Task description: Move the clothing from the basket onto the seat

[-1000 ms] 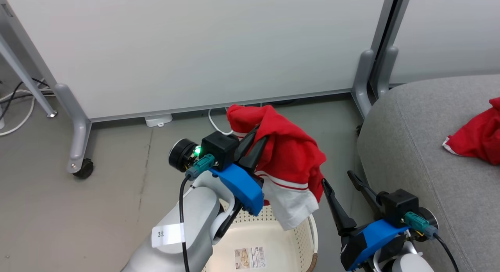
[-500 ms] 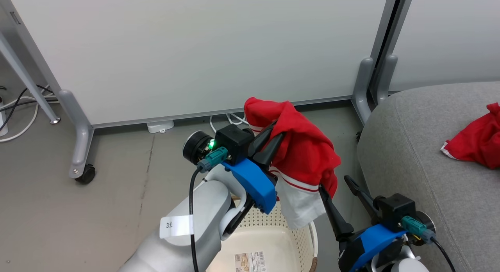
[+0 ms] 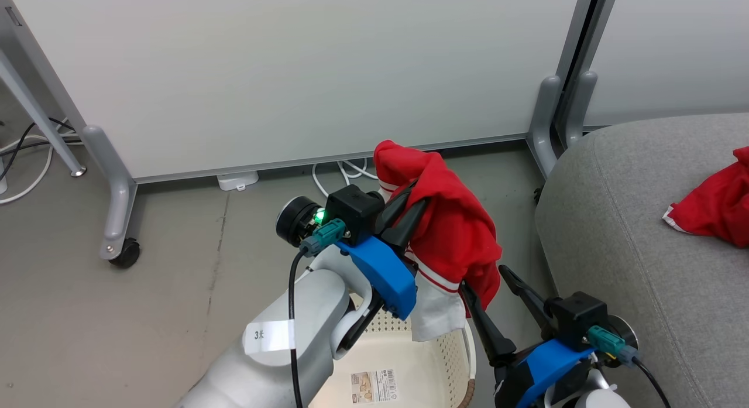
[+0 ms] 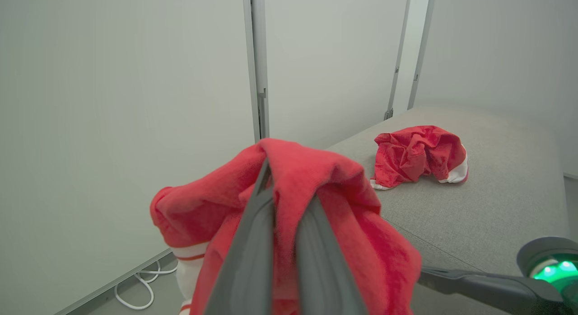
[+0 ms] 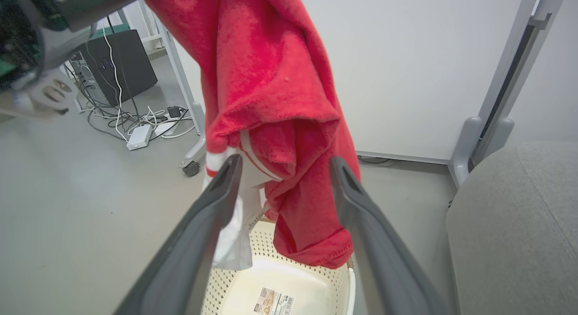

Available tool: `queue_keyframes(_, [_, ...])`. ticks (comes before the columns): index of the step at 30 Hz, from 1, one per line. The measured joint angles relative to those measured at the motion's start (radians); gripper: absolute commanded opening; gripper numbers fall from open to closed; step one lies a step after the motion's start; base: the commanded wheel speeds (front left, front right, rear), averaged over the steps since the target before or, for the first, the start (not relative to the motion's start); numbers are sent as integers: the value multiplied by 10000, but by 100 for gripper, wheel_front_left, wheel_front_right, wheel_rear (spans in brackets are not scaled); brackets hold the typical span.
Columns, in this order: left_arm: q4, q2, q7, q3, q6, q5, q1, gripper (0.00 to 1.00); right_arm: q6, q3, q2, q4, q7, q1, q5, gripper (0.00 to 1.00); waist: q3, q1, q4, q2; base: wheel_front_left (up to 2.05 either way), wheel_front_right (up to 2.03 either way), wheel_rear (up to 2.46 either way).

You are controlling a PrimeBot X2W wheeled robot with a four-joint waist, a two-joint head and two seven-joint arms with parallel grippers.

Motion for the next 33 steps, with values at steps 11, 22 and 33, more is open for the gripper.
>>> queue_keyframes(11, [255,0,2,161,52,67,-36,0,0,612,2,-426,318,43,217,100,171,0,-119,0,0,0,0])
queue_keyframes(22, [104,0,2,-201,15,-81,-40,0,0,848,2,562,337,-770,435,100,194,0,-71,0,0,0,0])
queue_keyframes(33, [-10,0,2,-575,79,-366,-131,0,0,1655,4,2376,-98,-2299,1041,100,103,0,32,0,0,0,0])
